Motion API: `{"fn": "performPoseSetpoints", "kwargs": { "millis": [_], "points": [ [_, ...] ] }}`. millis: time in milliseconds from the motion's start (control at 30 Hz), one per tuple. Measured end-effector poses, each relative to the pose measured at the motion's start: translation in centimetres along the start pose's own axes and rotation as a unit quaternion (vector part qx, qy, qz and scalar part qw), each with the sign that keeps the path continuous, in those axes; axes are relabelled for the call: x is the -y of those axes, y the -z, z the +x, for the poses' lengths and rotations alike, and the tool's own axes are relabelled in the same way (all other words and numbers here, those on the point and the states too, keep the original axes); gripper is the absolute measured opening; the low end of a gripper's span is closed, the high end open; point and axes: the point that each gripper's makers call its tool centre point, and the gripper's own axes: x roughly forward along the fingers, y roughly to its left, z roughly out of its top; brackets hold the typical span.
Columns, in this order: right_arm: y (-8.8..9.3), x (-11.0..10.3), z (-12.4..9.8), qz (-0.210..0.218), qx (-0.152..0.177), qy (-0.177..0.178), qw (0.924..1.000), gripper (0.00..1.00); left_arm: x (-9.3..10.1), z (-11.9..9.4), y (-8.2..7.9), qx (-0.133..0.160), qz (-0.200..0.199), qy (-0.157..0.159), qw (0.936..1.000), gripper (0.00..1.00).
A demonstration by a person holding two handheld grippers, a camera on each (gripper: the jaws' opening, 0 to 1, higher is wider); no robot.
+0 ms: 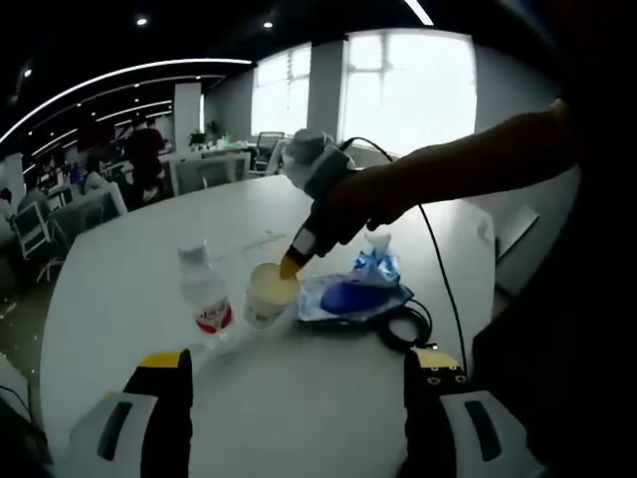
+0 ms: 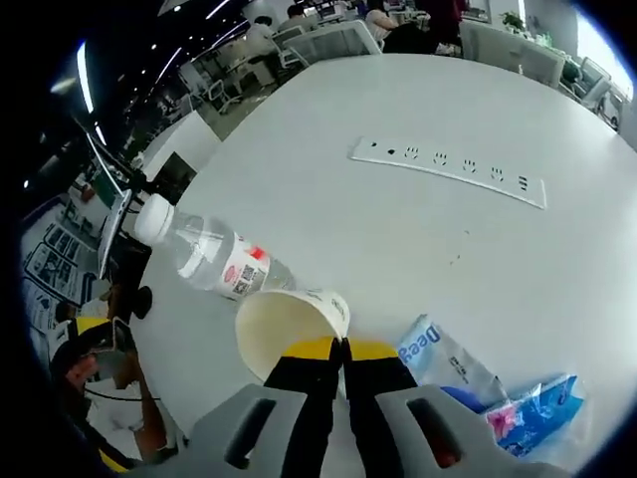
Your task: Arrange the tabletop items into an orderly group along one side of the table until the central work area is clear of visible clutter.
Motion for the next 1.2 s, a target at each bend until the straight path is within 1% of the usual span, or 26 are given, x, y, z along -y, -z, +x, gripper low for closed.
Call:
{"fn": "performPoseSetpoints", "kwargs": {
  "millis": [300, 367, 467, 567, 733, 933, 1200],
  "points": [
    [0.1, -0.5, 0.8, 0.005, -0.011, -0.001, 0.9999, 0.0, -0.6, 0.1, 0.3, -0.007, -0.001, -0.003, 1.0, 0.85],
    [0.0, -0.4, 0.8, 0.005, -0.011, 0.001, 0.9999, 0.0, -0.7, 0.1, 0.3, -0.006, -0.004, -0.003, 1.0, 0.85],
    [-0.1, -0.4, 1.3, 0.017, -0.014, -0.004, 0.9998, 0.0, -0.8, 0.2, 0.3, -0.006, -0.006, -0.004, 1.0, 0.85],
    [-0.3, -0.1, 1.6, 0.014, -0.017, 0.001, 0.9998, 0.0, -1.0, 0.3, 0.4, -0.008, -0.006, -0.004, 0.9999, 0.84],
    [-0.3, -0.1, 1.5, 0.017, -0.014, -0.002, 0.9998, 0.0, -1.0, 0.5, 0.6, -0.01, -0.008, -0.004, 0.9999, 0.84],
    [-0.5, -0.1, 1.6, 0.023, -0.011, -0.01, 0.9996, 0.0, -0.7, 1.0, 0.6, -0.015, -0.006, 0.001, 0.9999, 0.84],
    [-1.1, -0.2, 1.7, 0.026, 0.0, -0.013, 0.9996, 0.04, -0.4, 1.1, 0.6, -0.016, -0.004, 0.002, 0.9999, 0.84]
  ]
}}
